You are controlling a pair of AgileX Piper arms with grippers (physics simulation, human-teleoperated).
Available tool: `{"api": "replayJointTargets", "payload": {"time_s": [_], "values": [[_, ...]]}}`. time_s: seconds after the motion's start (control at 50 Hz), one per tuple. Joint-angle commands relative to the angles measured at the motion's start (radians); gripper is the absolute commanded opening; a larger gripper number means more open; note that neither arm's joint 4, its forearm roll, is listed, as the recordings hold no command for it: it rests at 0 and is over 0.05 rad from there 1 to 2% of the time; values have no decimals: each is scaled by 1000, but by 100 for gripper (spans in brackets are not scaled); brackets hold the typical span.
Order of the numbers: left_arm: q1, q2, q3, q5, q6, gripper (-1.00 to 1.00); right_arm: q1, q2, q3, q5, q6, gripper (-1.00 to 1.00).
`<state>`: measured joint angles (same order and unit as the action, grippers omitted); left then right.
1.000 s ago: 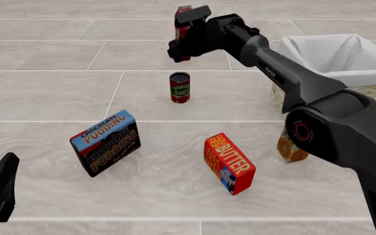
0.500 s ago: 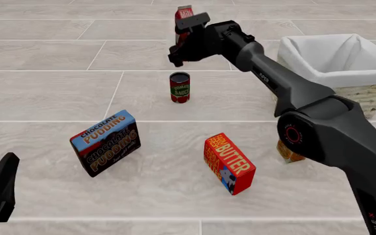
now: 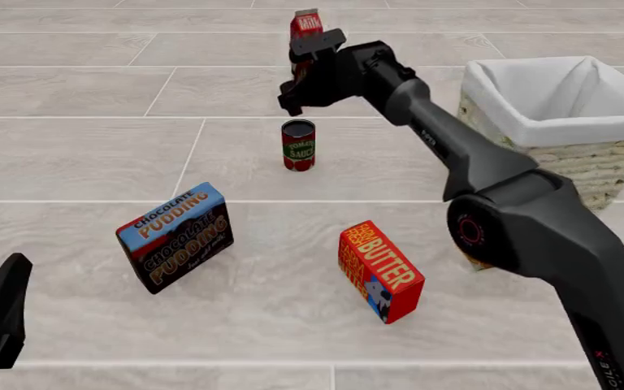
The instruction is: Pick the tomato sauce and place it in the basket.
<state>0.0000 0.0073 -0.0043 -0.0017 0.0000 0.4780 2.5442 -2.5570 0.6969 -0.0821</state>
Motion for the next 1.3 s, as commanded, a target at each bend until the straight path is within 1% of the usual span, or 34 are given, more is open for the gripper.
{"api": "replayJointTargets", "payload": {"time_s": [0.02,0.16,0.34,0.5,0.76,1.3], "values": [[0,0,0,0,0,100,-3,49,-77,34,4,100],[0,0,0,0,0,100,-4,72,-112,50,8,100],[0,0,0,0,0,100,-5,125,-207,98,12,100],[0,0,0,0,0,100,-4,147,-238,112,15,100],[0,0,0,0,0,100,-5,168,-262,121,19,100],[0,0,0,0,0,100,1,188,-268,123,16,100]]}}
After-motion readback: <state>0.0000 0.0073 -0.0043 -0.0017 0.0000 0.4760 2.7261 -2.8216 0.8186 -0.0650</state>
